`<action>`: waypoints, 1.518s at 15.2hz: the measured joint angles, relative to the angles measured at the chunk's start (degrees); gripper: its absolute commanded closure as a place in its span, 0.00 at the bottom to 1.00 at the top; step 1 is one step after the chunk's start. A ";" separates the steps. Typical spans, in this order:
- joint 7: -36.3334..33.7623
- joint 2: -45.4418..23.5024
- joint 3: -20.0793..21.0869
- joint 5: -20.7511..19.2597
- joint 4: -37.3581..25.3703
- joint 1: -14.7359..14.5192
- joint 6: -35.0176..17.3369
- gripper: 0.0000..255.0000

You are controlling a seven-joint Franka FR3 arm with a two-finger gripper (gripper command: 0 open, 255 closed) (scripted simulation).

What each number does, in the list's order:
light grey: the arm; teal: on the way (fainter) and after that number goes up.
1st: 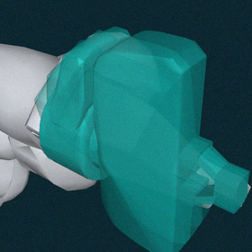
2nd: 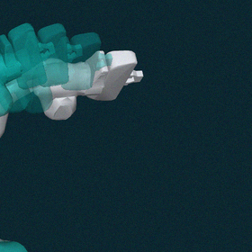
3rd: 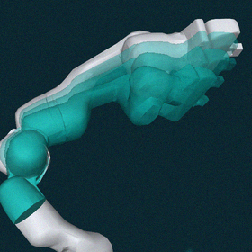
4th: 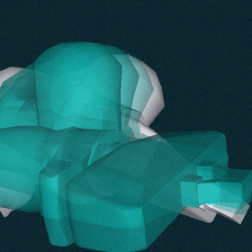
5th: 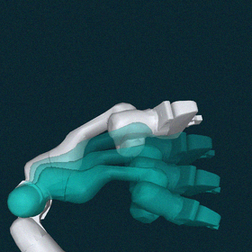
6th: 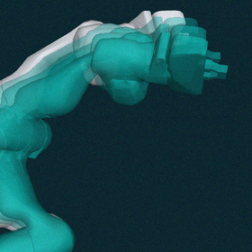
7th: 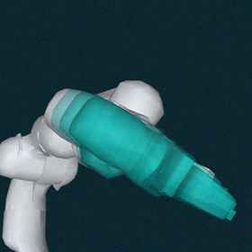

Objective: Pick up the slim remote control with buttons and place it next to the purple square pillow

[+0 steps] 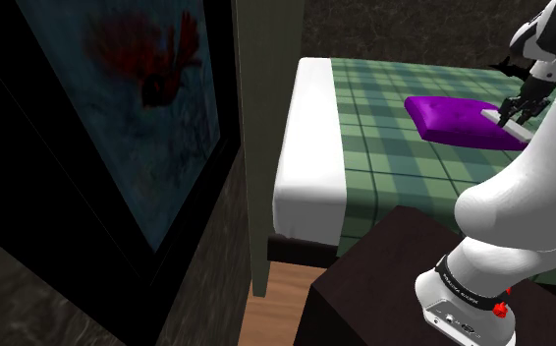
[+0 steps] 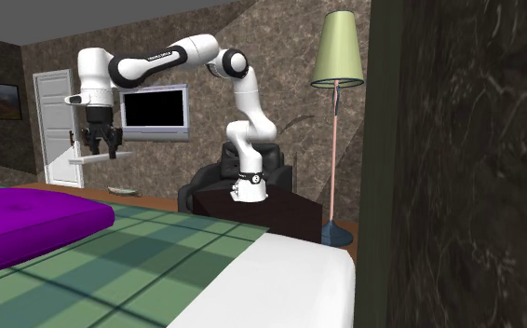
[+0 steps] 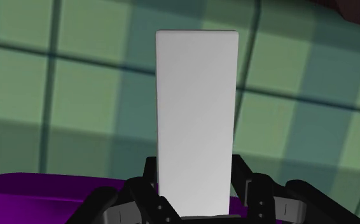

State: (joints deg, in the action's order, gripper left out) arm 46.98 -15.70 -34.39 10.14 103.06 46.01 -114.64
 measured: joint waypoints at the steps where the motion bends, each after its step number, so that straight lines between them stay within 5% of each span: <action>1: 0.12 -0.29 0.08 0.22 0.43 0.04 -0.66 1.00; 23: 4.49 -8.95 3.04 6.69 7.01 2.31 -14.45 1.00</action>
State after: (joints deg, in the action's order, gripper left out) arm 51.47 -24.65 -31.35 16.83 110.07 48.32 -129.09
